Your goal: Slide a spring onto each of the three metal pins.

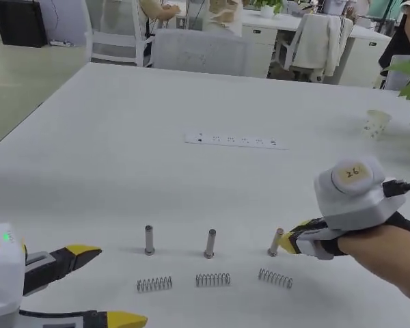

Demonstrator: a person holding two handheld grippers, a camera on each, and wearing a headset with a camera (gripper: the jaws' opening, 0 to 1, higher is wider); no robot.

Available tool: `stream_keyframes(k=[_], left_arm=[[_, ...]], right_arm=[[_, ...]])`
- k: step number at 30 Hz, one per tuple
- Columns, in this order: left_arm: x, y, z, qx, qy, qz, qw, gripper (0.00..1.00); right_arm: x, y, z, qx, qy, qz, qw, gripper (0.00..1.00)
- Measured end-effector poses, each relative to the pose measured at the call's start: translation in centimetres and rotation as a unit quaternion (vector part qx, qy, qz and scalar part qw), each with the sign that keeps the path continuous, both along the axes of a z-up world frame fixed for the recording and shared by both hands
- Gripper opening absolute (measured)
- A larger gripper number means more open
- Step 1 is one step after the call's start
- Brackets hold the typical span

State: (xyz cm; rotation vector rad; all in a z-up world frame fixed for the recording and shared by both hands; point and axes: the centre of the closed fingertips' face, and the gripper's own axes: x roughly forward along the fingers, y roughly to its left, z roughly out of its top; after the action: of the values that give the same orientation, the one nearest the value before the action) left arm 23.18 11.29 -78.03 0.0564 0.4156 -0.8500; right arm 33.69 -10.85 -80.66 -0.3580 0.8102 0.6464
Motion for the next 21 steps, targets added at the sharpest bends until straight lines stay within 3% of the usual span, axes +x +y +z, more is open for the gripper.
stream_keyframes(k=[21], left_arm=[[-0.2, 0.0, 0.0, -0.002, -0.001, 0.003, 1.0000, 0.73]], right_arm=[[-2.6, 1.2, -1.3, -0.008, 0.029, 0.043, 0.9986, 0.12]])
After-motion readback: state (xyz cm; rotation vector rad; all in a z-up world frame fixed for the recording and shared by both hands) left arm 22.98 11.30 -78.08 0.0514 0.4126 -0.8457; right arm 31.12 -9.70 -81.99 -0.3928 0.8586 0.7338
